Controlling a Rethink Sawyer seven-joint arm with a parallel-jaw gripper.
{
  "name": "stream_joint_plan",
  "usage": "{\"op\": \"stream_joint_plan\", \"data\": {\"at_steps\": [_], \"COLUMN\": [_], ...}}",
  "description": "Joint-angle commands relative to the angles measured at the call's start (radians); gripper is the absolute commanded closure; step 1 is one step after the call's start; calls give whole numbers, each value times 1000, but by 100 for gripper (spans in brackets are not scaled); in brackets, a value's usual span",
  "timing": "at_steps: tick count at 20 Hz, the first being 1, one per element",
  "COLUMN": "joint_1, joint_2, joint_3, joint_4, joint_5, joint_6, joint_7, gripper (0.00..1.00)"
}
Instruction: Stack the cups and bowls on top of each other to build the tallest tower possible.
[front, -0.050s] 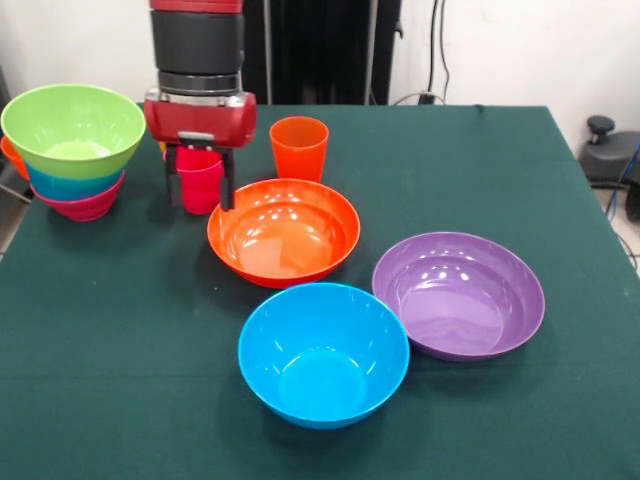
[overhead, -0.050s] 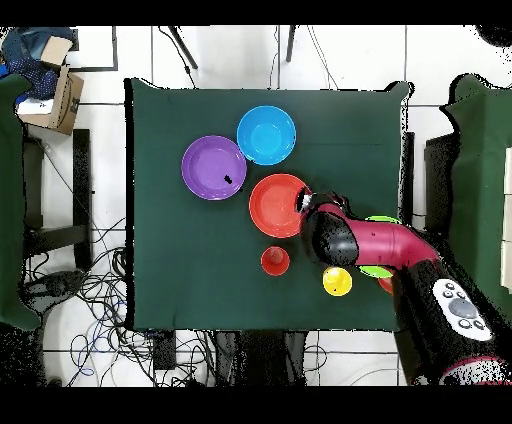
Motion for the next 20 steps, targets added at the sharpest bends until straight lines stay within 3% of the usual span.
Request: {"op": "stream_joint_plan", "data": {"at_steps": [1, 11, 20], "joint_1": [81, 142, 149], "joint_2": [71, 174, 198], "joint_3": [-62, -159, -183], "joint_4": [-33, -83, -91], "joint_5": [16, -26, -26], "joint_6": [74, -14, -39], "joint_7": [101, 92, 77], "gripper": [0, 0, 0]}}
